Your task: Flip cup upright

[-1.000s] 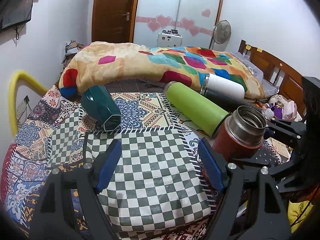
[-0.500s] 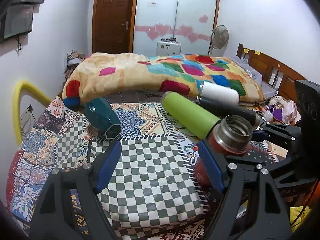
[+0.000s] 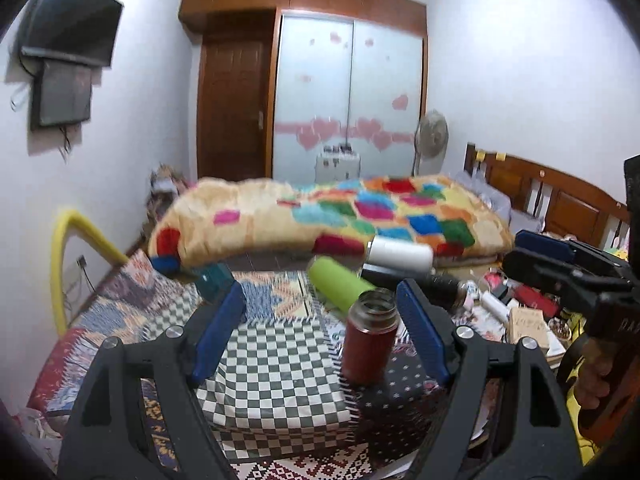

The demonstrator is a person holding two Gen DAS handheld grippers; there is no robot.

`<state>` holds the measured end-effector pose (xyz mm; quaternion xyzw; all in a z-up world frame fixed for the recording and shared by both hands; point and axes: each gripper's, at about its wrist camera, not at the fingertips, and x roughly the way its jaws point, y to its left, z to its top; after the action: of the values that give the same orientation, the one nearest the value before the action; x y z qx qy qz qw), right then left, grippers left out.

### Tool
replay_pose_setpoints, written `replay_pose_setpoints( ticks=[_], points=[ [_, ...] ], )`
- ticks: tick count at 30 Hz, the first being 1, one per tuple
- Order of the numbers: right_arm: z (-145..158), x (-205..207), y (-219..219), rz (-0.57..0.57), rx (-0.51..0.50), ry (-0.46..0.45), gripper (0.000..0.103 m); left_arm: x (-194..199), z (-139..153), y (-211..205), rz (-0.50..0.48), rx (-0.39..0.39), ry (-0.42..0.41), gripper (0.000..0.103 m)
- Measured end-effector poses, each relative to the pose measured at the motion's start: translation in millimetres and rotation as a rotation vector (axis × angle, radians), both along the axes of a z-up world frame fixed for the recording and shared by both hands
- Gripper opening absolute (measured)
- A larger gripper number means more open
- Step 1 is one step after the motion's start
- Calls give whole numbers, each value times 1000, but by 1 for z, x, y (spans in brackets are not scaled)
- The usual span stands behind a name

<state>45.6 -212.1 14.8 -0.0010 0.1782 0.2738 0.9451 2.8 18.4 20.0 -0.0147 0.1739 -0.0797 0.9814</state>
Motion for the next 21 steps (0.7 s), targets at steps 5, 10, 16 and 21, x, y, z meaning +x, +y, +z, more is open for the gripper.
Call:
replay_pose_setpoints(
  ticks=[5,10,16,21],
  points=[
    [17,-37,-7,-57,46,-94,79,-49,20,-10,41,10,-115,85],
    [20,-69,-8,-108,54,-177,97,-90,30,-17,81,31,-208,97],
    [18,-90,-12,-161,64,-223,103,-117,32,-19,105,38,-251,103],
    [13,-94,-17,-180,84,-209,103,-125,31,-17,111,14,-248,103]
  ],
)
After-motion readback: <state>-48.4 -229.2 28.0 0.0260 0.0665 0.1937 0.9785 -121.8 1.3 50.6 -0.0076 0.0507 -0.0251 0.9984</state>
